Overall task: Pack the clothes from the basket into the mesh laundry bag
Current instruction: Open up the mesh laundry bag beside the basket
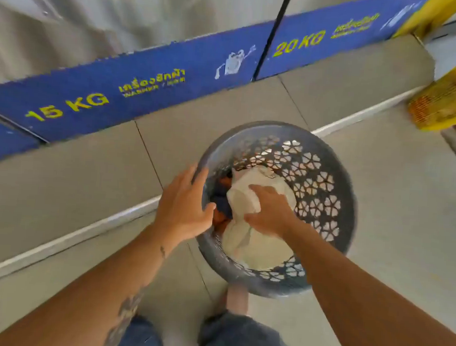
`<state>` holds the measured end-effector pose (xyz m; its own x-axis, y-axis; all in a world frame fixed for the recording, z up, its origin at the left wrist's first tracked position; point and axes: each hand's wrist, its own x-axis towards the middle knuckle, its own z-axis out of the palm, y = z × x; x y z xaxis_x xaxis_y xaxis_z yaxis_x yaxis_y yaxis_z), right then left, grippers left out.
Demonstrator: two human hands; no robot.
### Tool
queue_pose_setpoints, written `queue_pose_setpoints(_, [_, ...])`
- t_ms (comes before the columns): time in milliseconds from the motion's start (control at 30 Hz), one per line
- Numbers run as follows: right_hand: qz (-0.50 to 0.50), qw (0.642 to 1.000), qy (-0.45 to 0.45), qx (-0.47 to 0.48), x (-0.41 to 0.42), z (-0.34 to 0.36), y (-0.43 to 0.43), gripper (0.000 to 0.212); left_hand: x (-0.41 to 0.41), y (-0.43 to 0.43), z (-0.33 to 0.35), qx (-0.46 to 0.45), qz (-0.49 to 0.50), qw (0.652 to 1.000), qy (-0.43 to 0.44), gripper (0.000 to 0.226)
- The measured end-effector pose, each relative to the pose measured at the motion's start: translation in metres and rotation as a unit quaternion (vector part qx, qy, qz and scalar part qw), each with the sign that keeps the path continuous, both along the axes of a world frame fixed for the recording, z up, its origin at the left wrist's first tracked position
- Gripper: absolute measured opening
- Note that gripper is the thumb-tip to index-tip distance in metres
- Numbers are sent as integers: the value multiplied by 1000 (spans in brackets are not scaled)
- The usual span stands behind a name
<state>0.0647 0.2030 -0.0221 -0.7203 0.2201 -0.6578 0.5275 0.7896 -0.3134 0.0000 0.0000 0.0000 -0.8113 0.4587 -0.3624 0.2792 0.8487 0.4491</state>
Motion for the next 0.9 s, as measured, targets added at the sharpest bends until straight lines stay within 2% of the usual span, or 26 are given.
queue_pose_setpoints(67, [5,1000,-4,15,3,-34,1,97,-4,3,-38,26,-11,998,60,79])
queue_pose_setpoints(133, [-1,1000,-8,13,9,-70,2,107,-10,3,-64,84,4,993,83,74])
queue_pose_setpoints(233, [-5,999,46,25,5,-115,3,110,-17,5,-81,150,13,981,120,69])
queue_pose_setpoints(400, [-23,996,90,9,-19,-152,10,95,-26,6,-91,205,23,967,151,69])
queue_pose_setpoints(467, [-36,992,119,3,-32,-146,12,86,-28,8,-93,225,40,960,158,65])
queue_pose_setpoints(567, [-63,980,188,3,-37,-122,14,67,-25,8,-90,233,22,947,221,54])
queue_pose_setpoints(700, [-170,942,288,-38,-9,-69,-1,38,-2,-6,-72,172,-10,945,276,40])
queue_pose_setpoints(800, [-255,890,368,-84,24,-25,-15,28,35,-24,-51,138,7,953,271,35])
queue_pose_setpoints(900, [-301,827,446,-161,51,27,-31,19,76,-35,-28,132,19,961,243,41])
